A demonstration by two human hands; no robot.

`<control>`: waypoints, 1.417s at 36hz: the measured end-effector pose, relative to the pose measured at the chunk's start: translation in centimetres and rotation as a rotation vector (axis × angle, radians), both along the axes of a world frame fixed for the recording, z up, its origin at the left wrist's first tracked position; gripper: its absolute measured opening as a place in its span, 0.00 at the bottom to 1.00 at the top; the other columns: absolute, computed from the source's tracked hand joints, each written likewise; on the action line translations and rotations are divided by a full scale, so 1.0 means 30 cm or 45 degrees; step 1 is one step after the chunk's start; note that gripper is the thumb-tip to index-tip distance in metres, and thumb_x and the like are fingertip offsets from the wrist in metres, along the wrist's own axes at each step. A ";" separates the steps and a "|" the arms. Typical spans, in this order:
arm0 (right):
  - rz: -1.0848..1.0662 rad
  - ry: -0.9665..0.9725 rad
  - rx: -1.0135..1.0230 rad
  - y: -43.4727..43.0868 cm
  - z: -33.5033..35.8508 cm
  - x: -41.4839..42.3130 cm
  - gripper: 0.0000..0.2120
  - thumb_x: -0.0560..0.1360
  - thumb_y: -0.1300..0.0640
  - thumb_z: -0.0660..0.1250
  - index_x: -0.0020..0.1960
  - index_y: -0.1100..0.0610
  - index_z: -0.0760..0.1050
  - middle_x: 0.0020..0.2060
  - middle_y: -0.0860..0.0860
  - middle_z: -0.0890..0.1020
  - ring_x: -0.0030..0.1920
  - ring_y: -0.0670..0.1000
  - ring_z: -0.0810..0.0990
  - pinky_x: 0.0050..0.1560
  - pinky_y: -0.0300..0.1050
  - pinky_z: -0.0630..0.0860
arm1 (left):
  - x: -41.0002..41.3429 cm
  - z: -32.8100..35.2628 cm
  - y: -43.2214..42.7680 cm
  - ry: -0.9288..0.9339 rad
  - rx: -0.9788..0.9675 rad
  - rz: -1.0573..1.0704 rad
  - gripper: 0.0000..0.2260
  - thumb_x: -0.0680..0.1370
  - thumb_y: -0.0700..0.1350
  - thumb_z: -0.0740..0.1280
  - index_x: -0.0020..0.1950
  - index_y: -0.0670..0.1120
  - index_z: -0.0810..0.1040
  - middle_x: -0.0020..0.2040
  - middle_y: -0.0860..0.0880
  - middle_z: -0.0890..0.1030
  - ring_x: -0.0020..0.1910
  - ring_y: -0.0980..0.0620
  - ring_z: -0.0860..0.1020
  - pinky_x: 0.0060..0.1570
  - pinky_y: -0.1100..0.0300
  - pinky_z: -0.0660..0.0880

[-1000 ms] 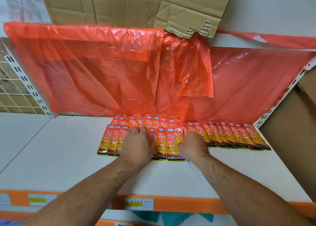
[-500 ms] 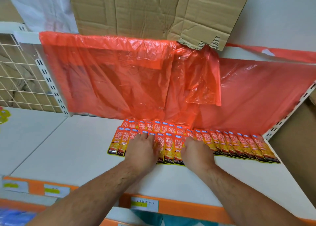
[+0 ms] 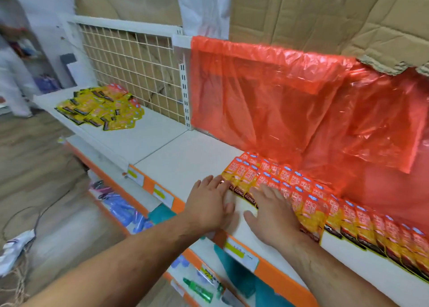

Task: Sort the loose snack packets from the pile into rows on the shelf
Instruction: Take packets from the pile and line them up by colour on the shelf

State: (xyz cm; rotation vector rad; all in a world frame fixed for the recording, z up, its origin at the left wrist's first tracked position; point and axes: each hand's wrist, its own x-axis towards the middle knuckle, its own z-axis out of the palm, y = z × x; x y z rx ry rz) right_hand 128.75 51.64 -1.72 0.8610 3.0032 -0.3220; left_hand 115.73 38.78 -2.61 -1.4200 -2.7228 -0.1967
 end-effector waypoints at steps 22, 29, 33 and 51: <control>0.215 0.006 0.078 -0.576 0.102 -0.640 0.29 0.79 0.40 0.58 0.78 0.45 0.58 0.79 0.47 0.57 0.77 0.52 0.54 0.75 0.48 0.54 | -0.564 0.023 -0.624 -0.084 0.133 0.230 0.28 0.78 0.62 0.58 0.75 0.51 0.65 0.76 0.50 0.65 0.76 0.46 0.59 0.74 0.50 0.54; 0.279 0.038 0.087 -0.772 0.103 -0.926 0.28 0.78 0.42 0.60 0.77 0.46 0.62 0.77 0.48 0.62 0.76 0.51 0.58 0.73 0.46 0.58 | -0.820 0.010 -0.854 -0.066 0.161 0.274 0.30 0.76 0.64 0.54 0.75 0.51 0.67 0.75 0.50 0.67 0.74 0.47 0.62 0.71 0.50 0.57; 0.326 0.014 0.080 -0.843 0.094 -1.068 0.29 0.78 0.43 0.60 0.77 0.47 0.61 0.78 0.49 0.61 0.77 0.52 0.57 0.74 0.47 0.57 | -0.936 -0.006 -0.945 -0.081 0.209 0.317 0.28 0.75 0.64 0.55 0.72 0.54 0.69 0.71 0.54 0.71 0.71 0.49 0.65 0.68 0.51 0.59; 0.340 0.004 -0.002 -0.779 -0.009 -1.736 0.26 0.78 0.42 0.60 0.74 0.50 0.67 0.71 0.49 0.70 0.70 0.55 0.66 0.67 0.49 0.67 | -1.470 -0.064 -0.954 -0.162 0.132 0.387 0.27 0.76 0.61 0.55 0.71 0.50 0.71 0.71 0.51 0.72 0.71 0.46 0.66 0.71 0.49 0.60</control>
